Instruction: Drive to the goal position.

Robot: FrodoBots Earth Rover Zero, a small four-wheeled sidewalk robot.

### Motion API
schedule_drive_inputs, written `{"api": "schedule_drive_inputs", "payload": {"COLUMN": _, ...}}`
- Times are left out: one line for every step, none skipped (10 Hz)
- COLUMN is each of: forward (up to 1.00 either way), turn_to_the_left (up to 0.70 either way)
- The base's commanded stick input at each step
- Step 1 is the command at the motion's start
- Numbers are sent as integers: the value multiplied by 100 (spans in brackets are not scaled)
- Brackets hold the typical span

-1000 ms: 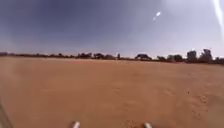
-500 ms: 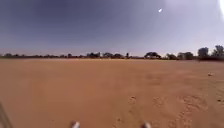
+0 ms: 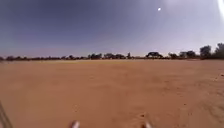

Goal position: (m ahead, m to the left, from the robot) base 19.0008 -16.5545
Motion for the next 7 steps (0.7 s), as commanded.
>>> {"api": "schedule_drive_inputs", "payload": {"forward": 100, "turn_to_the_left": -27}}
{"api": "schedule_drive_inputs", "payload": {"forward": 100, "turn_to_the_left": -27}}
{"api": "schedule_drive_inputs", "payload": {"forward": 100, "turn_to_the_left": -27}}
{"api": "schedule_drive_inputs", "payload": {"forward": 100, "turn_to_the_left": -27}}
{"api": "schedule_drive_inputs", "payload": {"forward": 100, "turn_to_the_left": -27}}
{"api": "schedule_drive_inputs", "payload": {"forward": 100, "turn_to_the_left": -27}}
{"api": "schedule_drive_inputs", "payload": {"forward": 100, "turn_to_the_left": -27}}
